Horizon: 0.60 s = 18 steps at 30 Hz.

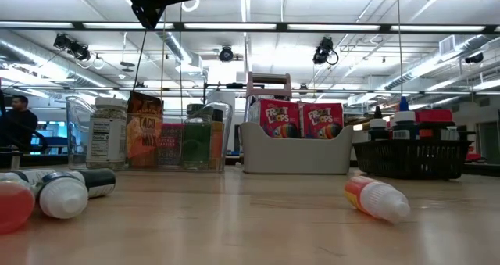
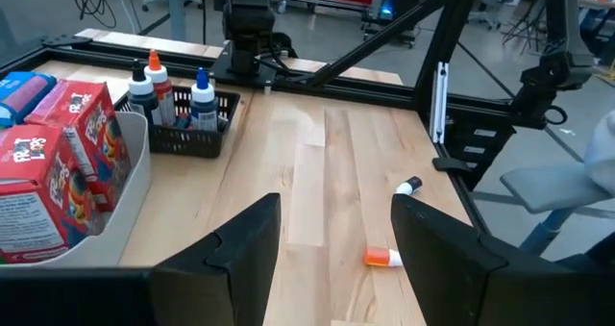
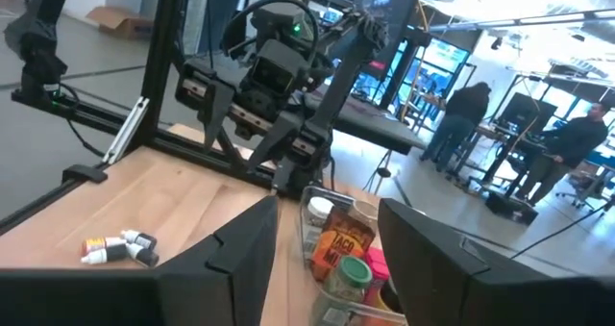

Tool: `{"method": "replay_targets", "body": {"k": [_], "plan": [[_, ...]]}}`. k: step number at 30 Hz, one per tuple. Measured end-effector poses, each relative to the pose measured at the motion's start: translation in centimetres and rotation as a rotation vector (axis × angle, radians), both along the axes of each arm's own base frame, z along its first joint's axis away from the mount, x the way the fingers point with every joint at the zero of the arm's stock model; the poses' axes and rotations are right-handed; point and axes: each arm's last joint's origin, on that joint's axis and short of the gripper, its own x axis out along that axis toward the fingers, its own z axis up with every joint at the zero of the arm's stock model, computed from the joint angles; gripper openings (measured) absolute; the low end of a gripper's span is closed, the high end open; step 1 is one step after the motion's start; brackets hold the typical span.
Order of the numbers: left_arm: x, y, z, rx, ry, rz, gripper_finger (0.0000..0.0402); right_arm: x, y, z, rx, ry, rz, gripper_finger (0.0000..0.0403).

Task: Pick & Place Kitchen Items
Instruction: Put the left small violet food coloring bottle into the black basket

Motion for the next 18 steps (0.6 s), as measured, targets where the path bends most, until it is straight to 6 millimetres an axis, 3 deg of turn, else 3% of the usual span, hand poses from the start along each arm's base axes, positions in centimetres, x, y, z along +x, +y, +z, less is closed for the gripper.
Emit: {"method": "replay_targets", "body": {"k": [11,18], "plan": [[0.0,-0.1,-0.1,0.028,0.011,-0.051,0.021,0.0,0.0,0.0,0.001,-0.002,0.0,0.0194],[1.1,-0.9,-2.7,0.1,0.1,-0.111,0.021,0.0,0.0,0.0,0.007,-0.002,0.0,0.0194]]}}
